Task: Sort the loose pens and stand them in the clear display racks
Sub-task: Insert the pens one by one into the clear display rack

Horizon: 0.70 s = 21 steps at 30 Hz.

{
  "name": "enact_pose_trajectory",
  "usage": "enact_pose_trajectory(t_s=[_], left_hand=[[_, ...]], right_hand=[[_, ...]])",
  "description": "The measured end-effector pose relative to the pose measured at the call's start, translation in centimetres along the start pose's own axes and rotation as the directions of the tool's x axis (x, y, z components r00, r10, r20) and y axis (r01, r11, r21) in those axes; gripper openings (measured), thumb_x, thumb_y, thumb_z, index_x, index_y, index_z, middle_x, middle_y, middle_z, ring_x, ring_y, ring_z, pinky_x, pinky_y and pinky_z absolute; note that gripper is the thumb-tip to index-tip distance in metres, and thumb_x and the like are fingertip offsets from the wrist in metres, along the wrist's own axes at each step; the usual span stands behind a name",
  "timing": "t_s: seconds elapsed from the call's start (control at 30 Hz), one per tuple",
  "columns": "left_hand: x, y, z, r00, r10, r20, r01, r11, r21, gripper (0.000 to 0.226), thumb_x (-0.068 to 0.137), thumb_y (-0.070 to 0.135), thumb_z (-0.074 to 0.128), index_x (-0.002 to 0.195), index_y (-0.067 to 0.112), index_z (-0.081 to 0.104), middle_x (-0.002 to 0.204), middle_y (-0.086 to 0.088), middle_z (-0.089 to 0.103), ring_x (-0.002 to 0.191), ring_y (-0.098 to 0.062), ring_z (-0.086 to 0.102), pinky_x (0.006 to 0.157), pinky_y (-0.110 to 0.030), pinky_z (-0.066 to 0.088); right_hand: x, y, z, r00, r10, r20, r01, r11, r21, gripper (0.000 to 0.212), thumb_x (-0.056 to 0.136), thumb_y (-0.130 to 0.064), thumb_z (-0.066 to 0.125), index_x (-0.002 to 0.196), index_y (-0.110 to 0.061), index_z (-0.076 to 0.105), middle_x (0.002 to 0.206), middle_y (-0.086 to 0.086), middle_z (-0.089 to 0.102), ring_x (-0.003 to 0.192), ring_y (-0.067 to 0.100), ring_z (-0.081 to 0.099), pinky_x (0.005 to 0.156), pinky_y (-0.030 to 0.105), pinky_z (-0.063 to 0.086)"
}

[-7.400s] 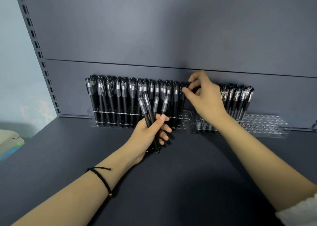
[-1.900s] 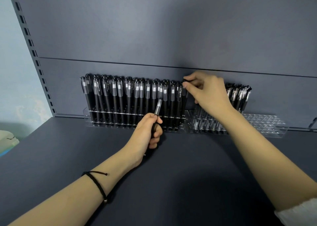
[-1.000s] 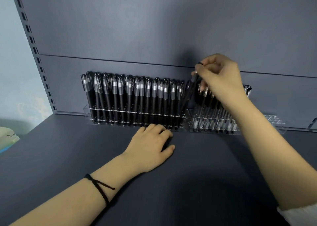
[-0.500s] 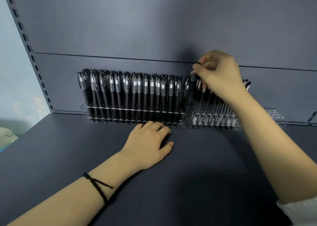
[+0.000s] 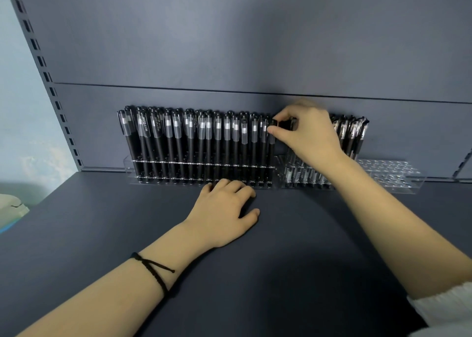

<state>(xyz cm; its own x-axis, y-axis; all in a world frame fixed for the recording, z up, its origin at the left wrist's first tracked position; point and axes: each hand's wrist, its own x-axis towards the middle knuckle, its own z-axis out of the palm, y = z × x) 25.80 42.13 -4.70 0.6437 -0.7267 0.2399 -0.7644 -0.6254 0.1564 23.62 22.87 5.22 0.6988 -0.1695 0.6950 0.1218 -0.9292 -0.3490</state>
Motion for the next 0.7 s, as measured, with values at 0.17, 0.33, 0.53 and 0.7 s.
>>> enact_pose_trajectory(t_s=[0.17, 0.33, 0.53, 0.7], left_hand=[[0.1, -0.4, -0.2, 1.000, -0.013, 0.010, 0.014, 0.999, -0.044, 0.043, 0.094, 0.056, 0.041, 0.130, 0.034, 0.048, 0.135, 0.016, 0.046, 0.129, -0.010, 0.033, 0.113, -0.053, 0.024], [0.3, -0.6, 0.1, 1.000, 0.001, -0.010, -0.002, 0.996, -0.092, 0.041, 0.093, 0.055, 0.044, 0.127, 0.033, 0.050, 0.132, 0.016, 0.048, 0.128, -0.011, 0.032, 0.114, -0.054, 0.023], [0.3, -0.8, 0.2, 1.000, 0.002, 0.018, 0.000, 0.993, -0.116, 0.041, 0.094, 0.054, 0.043, 0.129, 0.034, 0.048, 0.136, 0.017, 0.044, 0.130, -0.011, 0.029, 0.114, -0.055, 0.021], [0.2, -0.9, 0.3, 1.000, 0.013, 0.003, -0.012, 0.991, -0.132, 0.040, 0.094, 0.054, 0.045, 0.129, 0.034, 0.049, 0.135, 0.019, 0.044, 0.129, -0.010, 0.029, 0.115, -0.054, 0.020]], right_hand=[[-3.1, 0.7, -0.9, 0.997, 0.001, -0.080, 0.006, 0.996, 0.085, 0.006, 0.086, -0.023, 0.069, 0.082, -0.019, 0.065, 0.077, -0.005, 0.059, 0.062, 0.000, 0.047, 0.064, 0.015, 0.038], [-7.3, 3.8, -2.4, 0.917, 0.250, 0.312, -0.135, 0.929, -0.346, 0.031, 0.091, -0.043, 0.059, 0.068, -0.022, 0.056, 0.064, -0.009, 0.056, 0.066, 0.015, 0.057, 0.056, 0.026, 0.037], [-8.4, 7.1, -3.3, 0.762, 0.495, 0.419, -0.187, 0.787, -0.588, 0.036, 0.090, -0.054, 0.054, 0.076, -0.021, 0.052, 0.077, -0.006, 0.056, 0.081, 0.021, 0.054, 0.082, 0.037, 0.046], [-8.2, 10.1, -2.5, 0.811, 0.420, 0.408, -0.250, 0.878, -0.408, 0.034, 0.090, -0.041, 0.062, 0.071, -0.016, 0.048, 0.071, -0.001, 0.055, 0.078, 0.024, 0.055, 0.065, 0.033, 0.040]])
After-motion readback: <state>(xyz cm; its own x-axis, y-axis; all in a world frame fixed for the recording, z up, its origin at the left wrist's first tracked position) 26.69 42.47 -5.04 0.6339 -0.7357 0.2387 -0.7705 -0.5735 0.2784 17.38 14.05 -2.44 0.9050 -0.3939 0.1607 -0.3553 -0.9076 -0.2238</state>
